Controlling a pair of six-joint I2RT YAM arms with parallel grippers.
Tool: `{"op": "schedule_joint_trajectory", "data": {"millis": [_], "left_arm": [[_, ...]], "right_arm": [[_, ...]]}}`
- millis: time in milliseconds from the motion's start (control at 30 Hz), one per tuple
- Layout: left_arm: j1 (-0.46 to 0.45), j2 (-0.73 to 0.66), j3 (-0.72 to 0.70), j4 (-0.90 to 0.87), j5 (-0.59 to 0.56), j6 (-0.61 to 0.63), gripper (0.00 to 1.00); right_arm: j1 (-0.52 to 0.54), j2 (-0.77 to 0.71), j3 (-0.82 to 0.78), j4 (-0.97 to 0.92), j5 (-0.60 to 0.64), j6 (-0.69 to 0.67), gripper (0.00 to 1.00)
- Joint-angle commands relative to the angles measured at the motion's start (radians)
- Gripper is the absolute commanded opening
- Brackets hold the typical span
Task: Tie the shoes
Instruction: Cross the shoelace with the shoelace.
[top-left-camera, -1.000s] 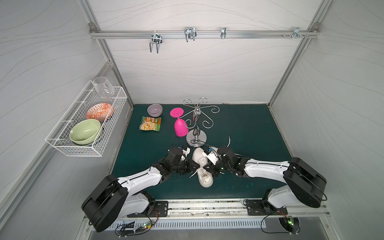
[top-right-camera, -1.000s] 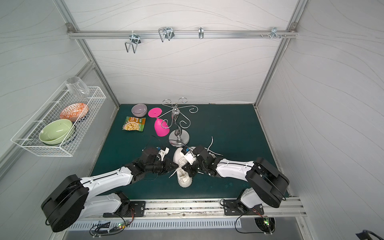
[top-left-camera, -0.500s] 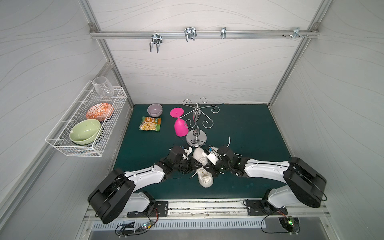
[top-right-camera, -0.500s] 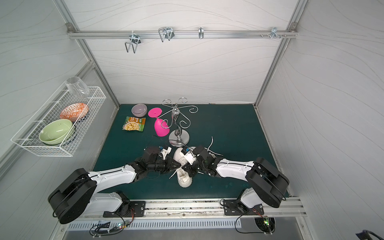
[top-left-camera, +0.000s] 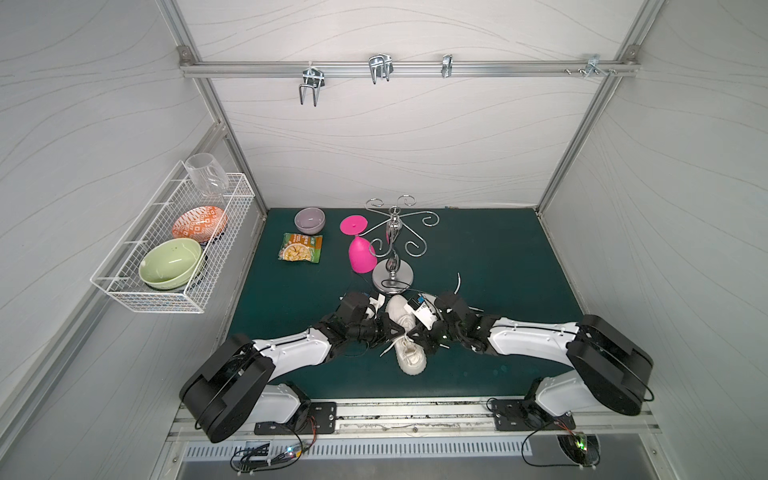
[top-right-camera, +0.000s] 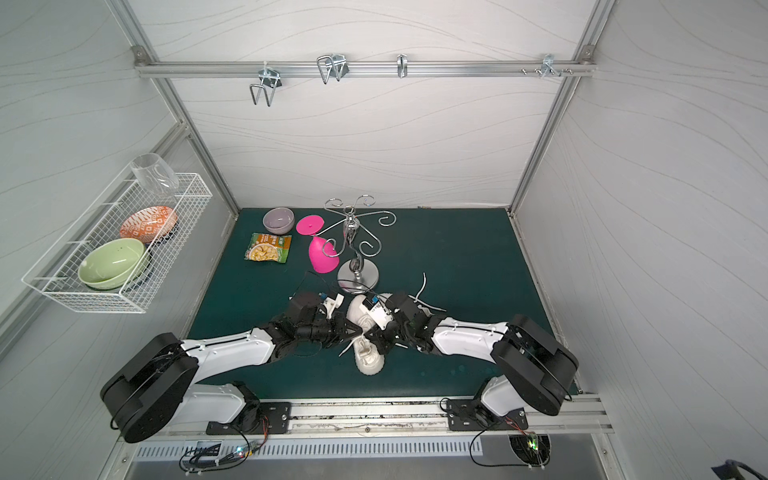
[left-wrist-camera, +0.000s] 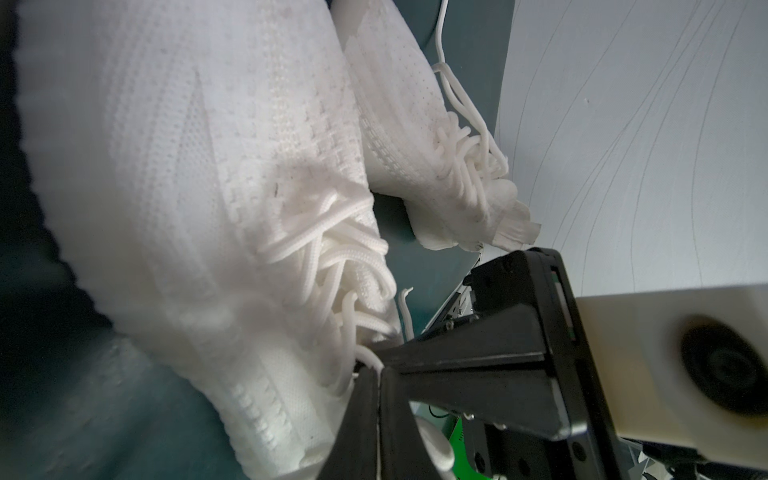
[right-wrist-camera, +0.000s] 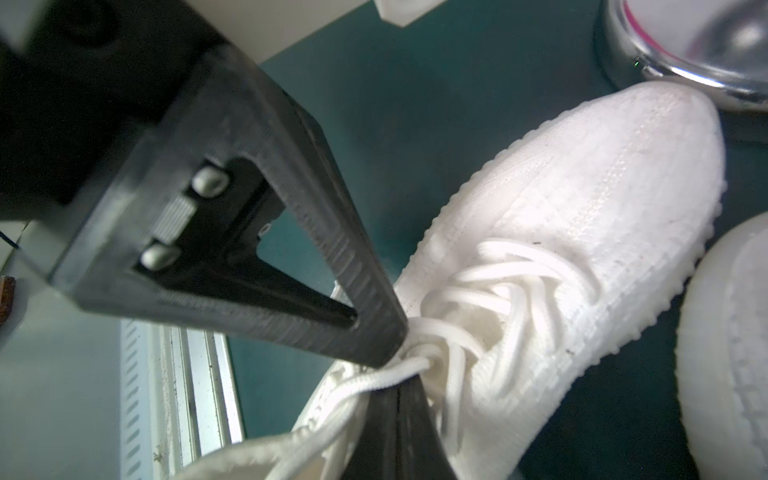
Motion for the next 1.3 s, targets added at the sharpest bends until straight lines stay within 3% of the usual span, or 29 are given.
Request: {"op": "schedule_joint_trajectory", "data": {"millis": [0,633,933,1133,1267], "left_arm": [[0.001,0.013,0.004,0.043,0.013,-0.012,0.05],[-0.020,0.051,0.017,0.066,0.052,-0.020,0.10],[-0.032,0.071,0.004,0.149,0.068,-0.052,0.17],[-0.038,0.096,-0.003,0.201,0.086,-0.081,0.17],[-0.046,0.125,-0.003,0.239,0.100,-0.102,0.11]], "right_arm": [[0.013,0.004,-0.021,-0.034,-0.014,-0.003,0.00],[0.013,0.004,-0.022,-0.033,-0.010,-0.002,0.00],[0.013,0.001,-0.022,-0.030,-0.010,0.000,0.00],[0.012,-0.004,-0.023,-0.021,-0.010,0.009,0.00],[0.010,-0.005,-0.020,-0.013,-0.015,0.016,0.00]]}}
